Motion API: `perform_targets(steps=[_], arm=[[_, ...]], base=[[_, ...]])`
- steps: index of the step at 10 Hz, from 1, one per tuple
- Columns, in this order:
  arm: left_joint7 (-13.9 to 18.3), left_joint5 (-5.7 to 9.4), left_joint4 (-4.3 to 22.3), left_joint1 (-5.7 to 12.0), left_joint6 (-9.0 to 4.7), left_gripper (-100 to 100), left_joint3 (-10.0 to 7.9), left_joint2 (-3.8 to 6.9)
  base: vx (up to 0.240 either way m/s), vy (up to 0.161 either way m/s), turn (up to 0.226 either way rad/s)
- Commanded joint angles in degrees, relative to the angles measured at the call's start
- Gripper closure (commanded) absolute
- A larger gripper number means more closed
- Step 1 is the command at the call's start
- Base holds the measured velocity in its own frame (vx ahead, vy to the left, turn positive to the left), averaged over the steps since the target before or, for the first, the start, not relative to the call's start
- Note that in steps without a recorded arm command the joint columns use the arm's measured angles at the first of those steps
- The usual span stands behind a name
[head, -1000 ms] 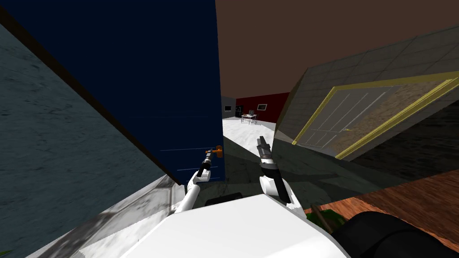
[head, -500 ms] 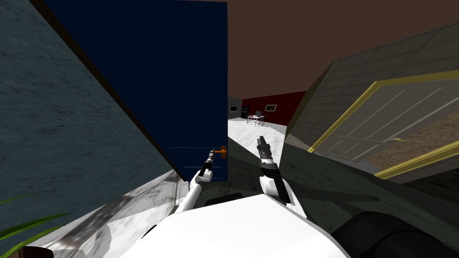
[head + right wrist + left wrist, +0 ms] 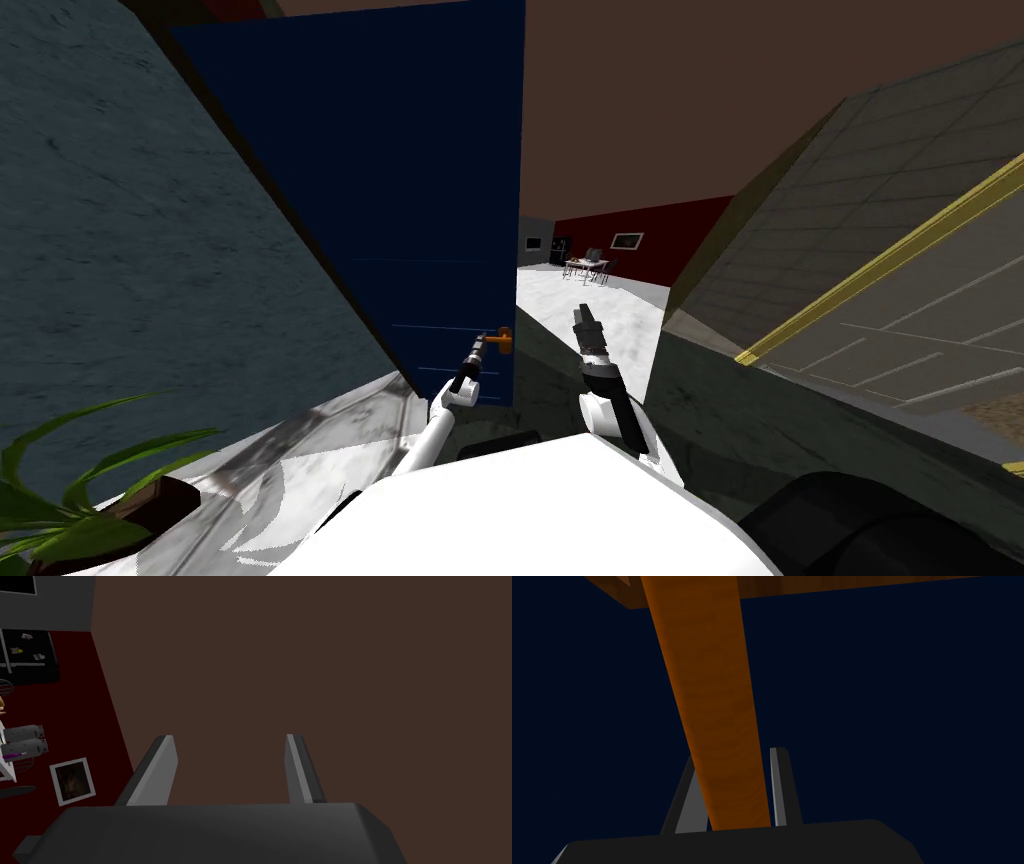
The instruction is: Push the door open
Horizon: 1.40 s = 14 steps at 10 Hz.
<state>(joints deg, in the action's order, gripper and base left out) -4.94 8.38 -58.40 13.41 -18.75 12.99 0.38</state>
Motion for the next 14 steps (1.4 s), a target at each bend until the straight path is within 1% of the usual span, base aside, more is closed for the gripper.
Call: perform_targets(steps=[1,6,7,8,9,11,13,14], arm=[[-0.5,1.0,0.0,0.53,-0.37,100,0.47,0.73],[-1.6,3.49,1.4,1.77,-0.83,100,5.2,-0.08],[-2.0,4.38,2.0,2.21,-0.99,100,6.89,-0.54],[-2.1,4.78,2.2,2.41,-1.06,100,7.64,-0.79],[-2.4,5.53,2.6,2.78,-1.19,100,9.07,-1.29],[-2.9,6.6,3.3,3.32,-1.39,100,11.11,-2.22],[-3.1,7.11,3.6,3.57,-1.48,100,12.07,-2.75],[-2.9,6.99,2.8,2.9,-1.88,100,11.14,-1.51]], base=[[0.082,-0.081,0.197],[0.065,-0.079,0.218],[0.06,-0.135,0.282],[0.062,-0.143,0.283],[0.046,-0.143,0.353],[0.009,-0.164,0.327],[-0.02,-0.111,0.119],[-0.004,-0.034,0.065]])
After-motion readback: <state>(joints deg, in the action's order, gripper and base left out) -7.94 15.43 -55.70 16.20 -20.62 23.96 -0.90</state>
